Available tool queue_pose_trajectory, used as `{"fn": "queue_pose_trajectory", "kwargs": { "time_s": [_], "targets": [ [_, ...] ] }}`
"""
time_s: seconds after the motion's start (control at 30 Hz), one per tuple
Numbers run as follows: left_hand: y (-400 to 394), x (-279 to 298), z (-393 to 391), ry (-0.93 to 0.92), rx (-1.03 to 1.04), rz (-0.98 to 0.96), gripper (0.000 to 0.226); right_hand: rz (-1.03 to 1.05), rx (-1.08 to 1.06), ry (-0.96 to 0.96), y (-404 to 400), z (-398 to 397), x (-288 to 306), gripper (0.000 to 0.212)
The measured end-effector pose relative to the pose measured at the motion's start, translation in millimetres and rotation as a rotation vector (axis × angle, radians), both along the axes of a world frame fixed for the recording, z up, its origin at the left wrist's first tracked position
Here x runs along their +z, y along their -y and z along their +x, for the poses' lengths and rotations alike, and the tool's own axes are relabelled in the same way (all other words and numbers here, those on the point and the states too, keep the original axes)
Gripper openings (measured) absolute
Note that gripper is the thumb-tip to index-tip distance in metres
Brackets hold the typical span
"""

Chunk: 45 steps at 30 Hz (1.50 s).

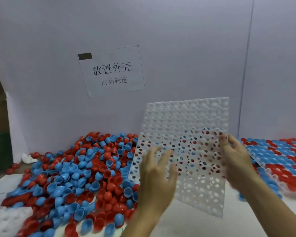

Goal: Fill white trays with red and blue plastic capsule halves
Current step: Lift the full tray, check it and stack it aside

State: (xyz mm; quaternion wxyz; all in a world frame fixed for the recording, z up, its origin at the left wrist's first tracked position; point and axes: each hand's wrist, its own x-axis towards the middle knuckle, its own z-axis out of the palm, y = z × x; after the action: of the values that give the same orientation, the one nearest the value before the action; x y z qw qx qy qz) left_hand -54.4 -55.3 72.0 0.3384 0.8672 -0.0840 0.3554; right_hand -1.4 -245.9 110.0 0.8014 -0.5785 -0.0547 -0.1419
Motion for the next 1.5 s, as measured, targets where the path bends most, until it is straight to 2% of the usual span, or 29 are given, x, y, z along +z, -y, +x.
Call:
{"fn": "queue_pose_trajectory", "kwargs": {
  "time_s": [0.1,0.2,0.3,0.33,0.43,0.5,0.6,0.67,0.7,0.73,0.8,0.83,0.87,0.9,0.97,1.0,1.07,1.13,1.17,1.27,1.37,1.43,1.5],
  "targets": [
    [-42.2,0.9,18.4,-0.175,0.166,-0.145,0.058,0.063,-0.046,-0.034,21.3,3.3,0.0,0.024],
    [-61.0,-2.0,30.9,-0.392,0.123,-0.275,0.086,0.068,-0.031,-0.037,36.4,6.2,1.8,0.03],
    [-58.5,-10.6,38.3,-0.466,0.062,-0.411,0.103,0.083,0.001,-0.04,49.6,9.2,3.8,0.032],
    [-57.7,-11.8,39.4,-0.454,0.048,-0.483,0.099,0.09,0.001,-0.047,53.5,9.4,4.1,0.033],
    [-54.6,-11.8,35.9,-0.399,-0.095,-0.663,0.055,0.104,0.007,-0.044,64.9,7.9,1.9,0.033],
    [-54.7,-15.1,32.3,-0.356,-0.176,-0.709,0.034,0.082,0.006,-0.045,69.3,8.3,-1.8,0.033],
    [-57.2,-10.8,24.0,-0.204,-0.171,-0.744,0.042,-0.119,-0.106,-0.127,65.6,17.9,-6.7,0.029],
    [-54.8,-3.6,18.1,-0.038,-0.096,-0.664,0.047,-0.308,-0.194,-0.18,56.2,18.9,-6.1,0.036],
    [-49.7,-0.2,14.4,0.075,-0.044,-0.56,0.042,-0.332,-0.151,-0.169,45.4,14.3,-3.1,0.04],
    [-41.0,3.6,10.1,0.206,0.008,-0.407,0.036,-0.293,-0.033,-0.134,32.9,9.5,-0.9,0.047],
    [-13.6,7.6,0.7,0.475,0.045,-0.003,0.024,-0.088,0.278,-0.112,5.8,-0.5,4.9,0.079],
    [3.0,3.5,-3.5,0.58,0.048,0.187,0.019,0.016,0.364,-0.1,-6.0,-2.4,7.3,0.09],
    [18.2,-0.7,-7.7,0.616,0.041,0.317,0.02,0.105,0.372,-0.077,-15.1,-2.8,9.3,0.091],
    [29.9,-2.9,-11.3,0.57,0.026,0.383,0.028,0.176,0.311,-0.051,-21.0,-3.2,10.7,0.083],
    [42.9,-8.6,-11.9,0.427,-0.006,0.427,0.046,0.254,0.152,-0.032,-24.2,0.0,12.7,0.052],
    [44.0,-11.5,-10.8,0.394,-0.038,0.453,0.047,0.255,0.117,-0.049,-21.0,3.2,11.0,0.041],
    [42.9,-19.8,-12.2,0.319,-0.176,0.538,0.039,0.248,0.137,-0.083,-8.8,7.6,3.3,0.035],
    [32.5,-21.5,-10.3,0.104,-0.364,0.369,0.042,0.253,0.199,-0.117,5.8,10.3,-4.6,0.032],
    [25.8,-20.7,-8.1,0.014,-0.382,0.252,0.042,0.249,0.225,-0.137,13.6,11.6,-8.6,0.031],
    [-0.9,-13.7,14.5,-0.011,-0.051,-0.01,0.064,0.232,0.318,-0.187,34.8,16.0,-17.9,0.036],
    [-38.3,1.4,39.0,-0.23,0.279,-0.106,0.087,0.22,0.402,-0.196,51.0,21.9,-21.3,0.048],
    [-57.9,5.4,47.2,-0.353,0.323,-0.201,0.1,0.218,0.428,-0.197,57.0,26.8,-19.2,0.051],
    [-66.1,8.6,47.2,-0.427,0.13,-0.567,0.094,0.202,0.432,-0.185,60.3,30.1,-15.6,0.049]
  ]
}}
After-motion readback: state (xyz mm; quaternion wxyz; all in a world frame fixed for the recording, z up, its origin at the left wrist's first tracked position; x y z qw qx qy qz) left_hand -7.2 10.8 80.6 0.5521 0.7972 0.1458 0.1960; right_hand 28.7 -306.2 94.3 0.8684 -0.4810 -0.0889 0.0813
